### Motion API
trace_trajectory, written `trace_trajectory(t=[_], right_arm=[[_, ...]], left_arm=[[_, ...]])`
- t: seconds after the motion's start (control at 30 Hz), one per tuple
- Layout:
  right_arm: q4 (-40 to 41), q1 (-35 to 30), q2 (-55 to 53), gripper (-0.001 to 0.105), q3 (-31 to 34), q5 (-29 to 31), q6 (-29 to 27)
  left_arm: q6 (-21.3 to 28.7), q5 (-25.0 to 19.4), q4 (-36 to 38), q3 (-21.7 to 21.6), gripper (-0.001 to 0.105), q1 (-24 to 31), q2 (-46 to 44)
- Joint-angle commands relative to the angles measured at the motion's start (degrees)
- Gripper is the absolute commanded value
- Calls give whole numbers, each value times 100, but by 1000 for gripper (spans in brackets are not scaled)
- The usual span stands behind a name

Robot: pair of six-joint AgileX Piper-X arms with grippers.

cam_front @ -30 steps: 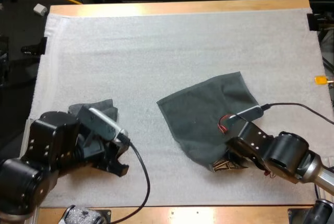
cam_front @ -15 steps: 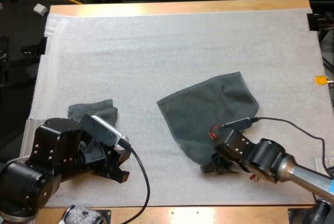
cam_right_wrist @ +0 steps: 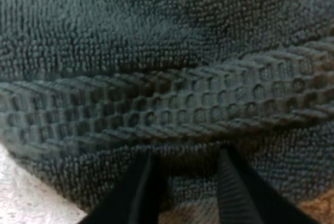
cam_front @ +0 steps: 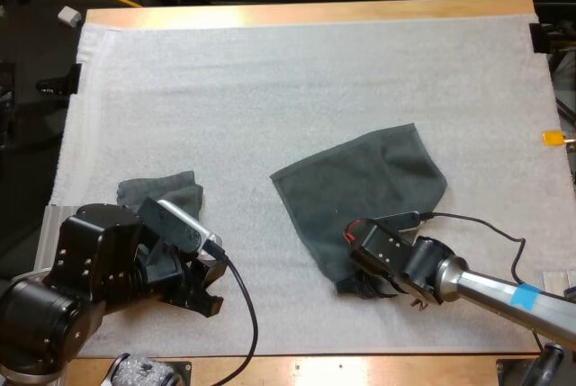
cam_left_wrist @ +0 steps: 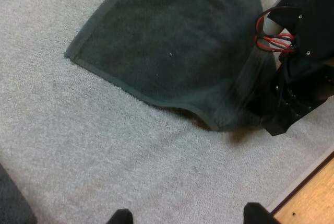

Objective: Pick towel from pile, fold and stack

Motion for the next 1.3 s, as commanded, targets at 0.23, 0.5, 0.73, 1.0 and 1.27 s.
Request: trace_trajectory(t=[0.23,0.5,0.73,1.0,1.27], right_arm=[[58,23,69,1,5,99,-23],[702,282,-337,1,1,251,-407],[1423,920,-1004,0,9,481,-361],[1176,931,-1200,11,20,829,159],[665,855,-1059,52,90,661,93]], left_arm=[[-67,70,24,-14,45,-13,-12],[-31,70,0,-12,45,-22,-4],[59,105,-66,-9,45,-19,-10],[32,182,-39,10,46,-14,2],[29,207,-19,17,46,-13,-10]])
